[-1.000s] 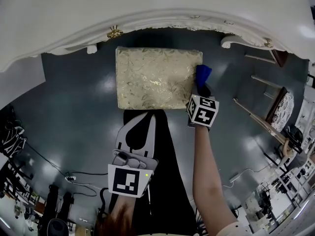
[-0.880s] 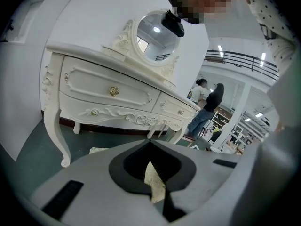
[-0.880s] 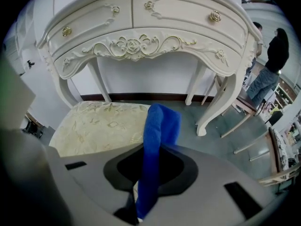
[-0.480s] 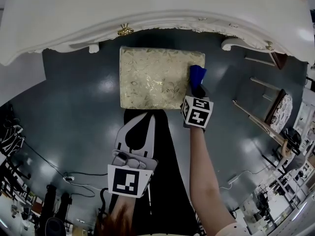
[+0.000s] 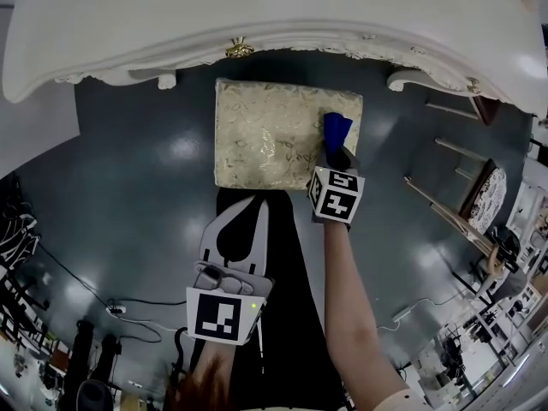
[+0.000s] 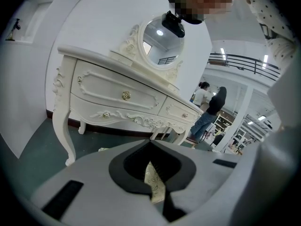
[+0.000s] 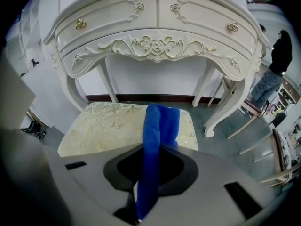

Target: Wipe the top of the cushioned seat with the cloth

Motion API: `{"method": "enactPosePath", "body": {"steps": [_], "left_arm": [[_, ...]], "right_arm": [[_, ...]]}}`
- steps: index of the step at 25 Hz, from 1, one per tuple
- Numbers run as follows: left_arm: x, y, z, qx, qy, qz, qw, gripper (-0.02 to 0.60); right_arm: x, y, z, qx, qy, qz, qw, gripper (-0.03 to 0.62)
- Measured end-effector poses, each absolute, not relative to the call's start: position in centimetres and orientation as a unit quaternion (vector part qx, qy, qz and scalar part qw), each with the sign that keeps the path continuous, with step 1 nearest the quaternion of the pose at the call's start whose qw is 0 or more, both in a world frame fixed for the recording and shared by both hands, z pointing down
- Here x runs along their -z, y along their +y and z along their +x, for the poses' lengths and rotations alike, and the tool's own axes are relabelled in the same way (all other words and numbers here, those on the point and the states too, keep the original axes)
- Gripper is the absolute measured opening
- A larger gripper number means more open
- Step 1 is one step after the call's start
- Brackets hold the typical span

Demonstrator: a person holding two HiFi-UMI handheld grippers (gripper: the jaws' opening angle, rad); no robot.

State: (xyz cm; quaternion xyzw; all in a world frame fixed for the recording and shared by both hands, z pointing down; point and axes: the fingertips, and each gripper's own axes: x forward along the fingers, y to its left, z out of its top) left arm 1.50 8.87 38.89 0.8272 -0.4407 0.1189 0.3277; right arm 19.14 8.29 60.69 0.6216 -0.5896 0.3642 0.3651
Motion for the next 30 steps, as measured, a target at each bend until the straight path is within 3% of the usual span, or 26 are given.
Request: {"method": "enactPosePath", "body": {"steps": [30], "left_arm": [[-38.7,7.8,-1.4,-0.108,-0.466,0.816,0.325,-0.002]], "right_arm": [[-60.7,7.3,12.2,-0.370,-0.619,0.591,0.361,0.061]]}}
